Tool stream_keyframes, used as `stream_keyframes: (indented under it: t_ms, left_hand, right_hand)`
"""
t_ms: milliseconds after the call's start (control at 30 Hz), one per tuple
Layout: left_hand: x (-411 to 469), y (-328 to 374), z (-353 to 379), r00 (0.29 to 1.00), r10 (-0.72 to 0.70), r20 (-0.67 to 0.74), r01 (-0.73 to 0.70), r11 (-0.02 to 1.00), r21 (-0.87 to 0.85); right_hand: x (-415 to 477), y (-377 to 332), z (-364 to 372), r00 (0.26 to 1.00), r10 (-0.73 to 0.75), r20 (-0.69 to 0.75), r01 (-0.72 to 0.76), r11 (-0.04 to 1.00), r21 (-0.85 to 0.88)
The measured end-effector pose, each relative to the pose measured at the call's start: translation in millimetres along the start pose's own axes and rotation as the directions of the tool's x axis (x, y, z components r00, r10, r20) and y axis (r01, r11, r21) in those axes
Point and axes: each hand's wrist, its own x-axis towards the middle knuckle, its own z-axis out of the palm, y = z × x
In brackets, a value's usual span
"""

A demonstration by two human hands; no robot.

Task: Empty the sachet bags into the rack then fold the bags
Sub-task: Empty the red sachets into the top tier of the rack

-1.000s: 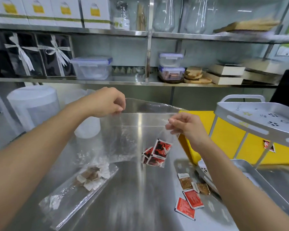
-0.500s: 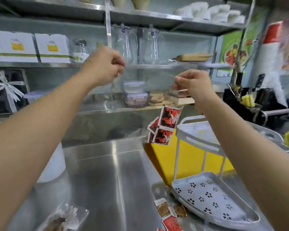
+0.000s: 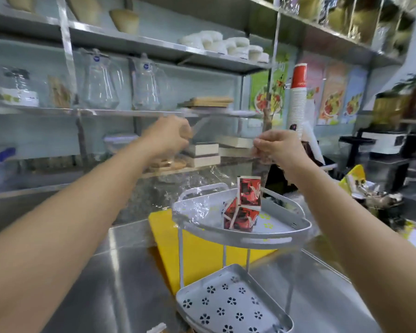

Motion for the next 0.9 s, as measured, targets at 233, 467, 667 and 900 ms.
stream_keyframes:
  t_ms: [233,467,667,900]
  left_hand:
    - [15.1,67.8,-14.1,0.98,0.178,0.09,-0.171,0.982,-0.081]
    - [35.6,118.3,13.9,0.922,0.386,0.019,-0.382,0.919,-0.095]
    - [47.5,123.4,9.1,0.919,0.354,-0.171,-0.369,0.927,-0.064]
    - [65.1,117.4,5.3,0.919,0.199,-0.34,-0.277,0.941,-0.196]
  right_hand:
    - [2.4,8.0,-18.9,0.99,-0.065,0.128,0.055,0.995,0.085]
    - [-6.6,9.8,-16.8,0.988,-0.098,0.123,0.072,0.977,0.203]
    - [-33.6,53.0,-13.7,0.994,0.015,0.108,-0.039,0.974,0.224]
    - [-57.5,87.7,-14.2,0.997,0.038,0.064,-0.057,0.943,0.327]
